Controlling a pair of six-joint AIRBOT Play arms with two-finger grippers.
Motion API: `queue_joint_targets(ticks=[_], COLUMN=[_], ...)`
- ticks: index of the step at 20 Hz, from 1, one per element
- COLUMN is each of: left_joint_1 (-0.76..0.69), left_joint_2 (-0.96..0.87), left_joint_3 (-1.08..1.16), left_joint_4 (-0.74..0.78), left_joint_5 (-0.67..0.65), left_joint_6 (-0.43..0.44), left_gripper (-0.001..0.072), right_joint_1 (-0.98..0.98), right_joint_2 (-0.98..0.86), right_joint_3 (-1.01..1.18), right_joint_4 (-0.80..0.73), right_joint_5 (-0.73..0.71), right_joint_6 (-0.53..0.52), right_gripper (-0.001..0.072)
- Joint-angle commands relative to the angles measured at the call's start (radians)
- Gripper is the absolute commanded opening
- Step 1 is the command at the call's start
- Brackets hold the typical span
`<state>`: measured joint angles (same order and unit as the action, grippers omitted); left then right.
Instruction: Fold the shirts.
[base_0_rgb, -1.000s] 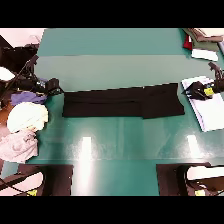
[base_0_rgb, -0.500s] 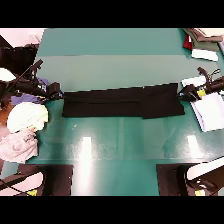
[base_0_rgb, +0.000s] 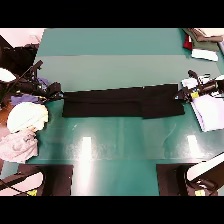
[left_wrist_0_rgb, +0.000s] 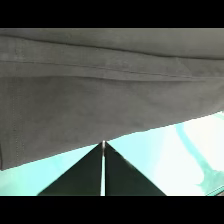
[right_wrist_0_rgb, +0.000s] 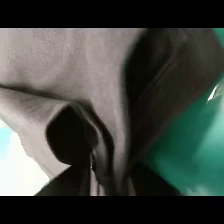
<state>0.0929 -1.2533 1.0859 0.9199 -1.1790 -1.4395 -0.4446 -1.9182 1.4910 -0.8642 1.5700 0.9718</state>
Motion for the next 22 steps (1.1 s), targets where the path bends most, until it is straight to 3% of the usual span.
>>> queue_joint_targets(ticks=[1,4,8,17,22], left_joint_1=[0.000,-0.071,-0.271,-0.560,-0.611], left_joint_2=[0.000,-0.001,-0.034,-0.455,-0.636], left_joint_3=[0.000,0.000,0.021,0.389,0.571], left_joint_4=[-0.008,-0.007,-0.011,-0.047,-0.098], left_joint_5=[0.000,0.043,0.203,0.203,0.207], left_joint_6=[-0.002,-0.029,-0.042,-0.046,-0.046], left_gripper=[0.0024,0.0023,0.0022,0.0023,0.0023], right_joint_1=[0.010,0.017,0.057,0.234,0.417], right_joint_2=[0.000,0.000,0.023,0.256,0.295], right_joint_3=[0.005,0.039,0.107,0.123,0.316], right_joint_4=[0.035,0.036,0.064,0.195,0.189], right_joint_5=[0.003,0.042,0.139,0.082,0.079], right_joint_6=[-0.046,-0.048,-0.019,0.011,0.091], right_gripper=[0.0020,0.0019,0.0018,0.0018,0.0018])
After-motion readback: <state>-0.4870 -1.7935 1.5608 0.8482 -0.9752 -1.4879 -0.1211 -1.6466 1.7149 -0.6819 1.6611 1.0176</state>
